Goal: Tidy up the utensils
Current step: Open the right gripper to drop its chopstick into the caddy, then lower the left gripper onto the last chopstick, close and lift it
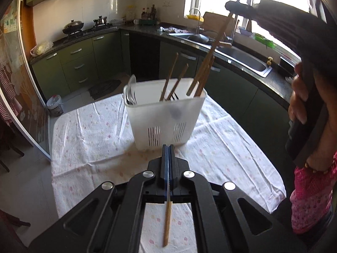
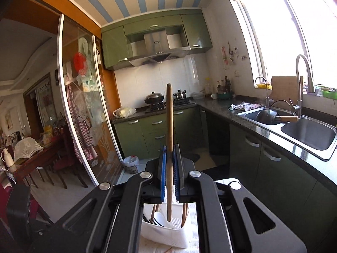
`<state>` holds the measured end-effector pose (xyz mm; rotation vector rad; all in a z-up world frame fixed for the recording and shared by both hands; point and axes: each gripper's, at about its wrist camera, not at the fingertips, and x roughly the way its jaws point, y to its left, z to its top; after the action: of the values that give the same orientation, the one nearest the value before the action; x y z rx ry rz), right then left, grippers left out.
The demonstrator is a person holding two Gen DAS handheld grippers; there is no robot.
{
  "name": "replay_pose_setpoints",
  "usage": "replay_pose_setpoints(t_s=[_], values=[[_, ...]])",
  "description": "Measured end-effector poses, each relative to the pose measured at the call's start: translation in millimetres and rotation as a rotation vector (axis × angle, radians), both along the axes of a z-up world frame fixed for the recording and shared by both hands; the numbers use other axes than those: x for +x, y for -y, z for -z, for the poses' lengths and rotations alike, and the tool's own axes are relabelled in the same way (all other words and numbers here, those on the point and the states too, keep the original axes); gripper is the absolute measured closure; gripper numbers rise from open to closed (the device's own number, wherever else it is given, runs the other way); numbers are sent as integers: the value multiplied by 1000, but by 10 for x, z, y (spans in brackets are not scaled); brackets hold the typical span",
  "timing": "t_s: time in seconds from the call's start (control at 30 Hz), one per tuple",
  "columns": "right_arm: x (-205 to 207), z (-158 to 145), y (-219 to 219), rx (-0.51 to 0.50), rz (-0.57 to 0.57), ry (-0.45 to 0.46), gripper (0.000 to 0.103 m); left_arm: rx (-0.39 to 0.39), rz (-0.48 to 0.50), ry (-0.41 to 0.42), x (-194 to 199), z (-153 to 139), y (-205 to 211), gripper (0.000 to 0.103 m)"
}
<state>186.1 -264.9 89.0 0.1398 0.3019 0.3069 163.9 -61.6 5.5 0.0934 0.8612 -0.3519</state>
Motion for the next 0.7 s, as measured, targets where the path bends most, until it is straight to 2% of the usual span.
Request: replay_pose_setpoints(t_s=[0.13, 0.2, 0.23, 0.27, 0.3, 0.37, 0.53, 0.6, 0.7], values=[[301, 316, -124, -39, 4, -108, 96, 33, 38, -162, 61, 497, 82, 97], [395, 439, -174, -73, -8, -150, 95, 39, 39, -225, 148, 674, 107, 89], [398, 468, -179, -84, -13, -160, 91, 44, 42, -246, 191, 743, 125, 86], [381, 486, -158, -83, -11, -154, 81, 52, 50, -261, 233, 805, 152, 78], [318, 479, -120, -74, -7, -136, 79, 62, 56, -269, 269, 856, 193, 69], [139, 439, -18, -47, -7, -96, 77, 74, 62, -279, 362, 936, 250, 60], [-469, 455, 302, 9, -27, -51, 71, 126, 88, -276, 612, 1157, 394, 61], [-649, 540, 430, 24, -30, -70, 71, 142, 96, -286, 690, 1256, 442, 71], [-834, 693, 637, 53, -22, -107, 71, 156, 98, -312, 773, 1375, 493, 77]])
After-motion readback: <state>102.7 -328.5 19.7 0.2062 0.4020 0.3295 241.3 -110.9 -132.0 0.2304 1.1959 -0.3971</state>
